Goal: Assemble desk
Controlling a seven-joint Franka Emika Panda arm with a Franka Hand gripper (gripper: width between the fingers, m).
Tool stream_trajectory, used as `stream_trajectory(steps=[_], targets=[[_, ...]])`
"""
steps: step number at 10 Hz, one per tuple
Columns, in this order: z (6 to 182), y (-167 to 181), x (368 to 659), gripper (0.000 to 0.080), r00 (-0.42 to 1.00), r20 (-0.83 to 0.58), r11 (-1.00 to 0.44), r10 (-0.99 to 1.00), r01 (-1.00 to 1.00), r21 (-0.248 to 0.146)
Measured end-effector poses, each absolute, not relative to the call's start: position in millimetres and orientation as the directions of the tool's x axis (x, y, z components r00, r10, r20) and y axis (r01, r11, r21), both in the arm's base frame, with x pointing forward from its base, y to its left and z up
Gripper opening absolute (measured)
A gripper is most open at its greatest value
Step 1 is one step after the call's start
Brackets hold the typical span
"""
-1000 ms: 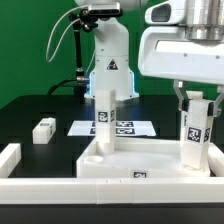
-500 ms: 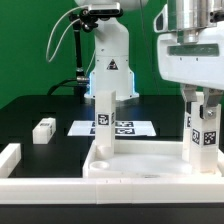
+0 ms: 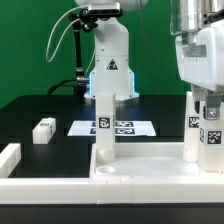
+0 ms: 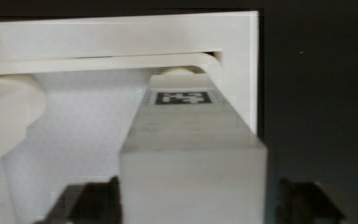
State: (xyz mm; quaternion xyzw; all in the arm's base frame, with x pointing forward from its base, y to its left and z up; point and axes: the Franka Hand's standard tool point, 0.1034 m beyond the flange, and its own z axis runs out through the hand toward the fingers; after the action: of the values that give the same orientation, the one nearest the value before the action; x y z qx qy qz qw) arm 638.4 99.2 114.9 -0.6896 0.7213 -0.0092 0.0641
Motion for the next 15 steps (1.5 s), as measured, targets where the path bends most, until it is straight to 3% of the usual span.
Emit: stream_trajectory(steps=[1, 2, 3, 4, 5, 9, 11, 12, 14, 15], targets=[[114.5, 99.1, 638.3, 0.0589, -0.003, -0.075, 0.01, -0.997, -0.995, -0.104], [114.3, 98.3, 640.0, 0.0589, 0.106, -0.063, -0.098, -0.992, -0.988, -0.12], [113.2, 98.6, 640.7, 0.0637, 0.273, -0.049, -0.265, -0.961, -0.955, -0.132], [112.3, 104.9, 638.5, 0.0646, 0.424, -0.055, -0.416, -0.904, -0.902, -0.114], [111.0, 106.3, 638.6, 0.0646, 0.54, -0.047, -0.532, -0.84, -0.838, -0.12], [110.7, 104.5, 639.0, 0.0649, 0.746, -0.007, -0.74, -0.666, -0.662, -0.12], [107.6, 114.2, 640.8, 0.0649, 0.942, -0.006, -0.937, -0.337, -0.336, -0.091], [108.4, 121.1, 644.1, 0.0649, 0.969, -0.018, -0.965, -0.245, -0.245, -0.092], [107.6, 118.3, 645.7, 0.0649, 0.96, -0.01, -0.956, -0.28, -0.28, -0.091], [107.6, 118.3, 645.7, 0.0554, 0.958, -0.011, -0.953, -0.287, -0.287, -0.092]])
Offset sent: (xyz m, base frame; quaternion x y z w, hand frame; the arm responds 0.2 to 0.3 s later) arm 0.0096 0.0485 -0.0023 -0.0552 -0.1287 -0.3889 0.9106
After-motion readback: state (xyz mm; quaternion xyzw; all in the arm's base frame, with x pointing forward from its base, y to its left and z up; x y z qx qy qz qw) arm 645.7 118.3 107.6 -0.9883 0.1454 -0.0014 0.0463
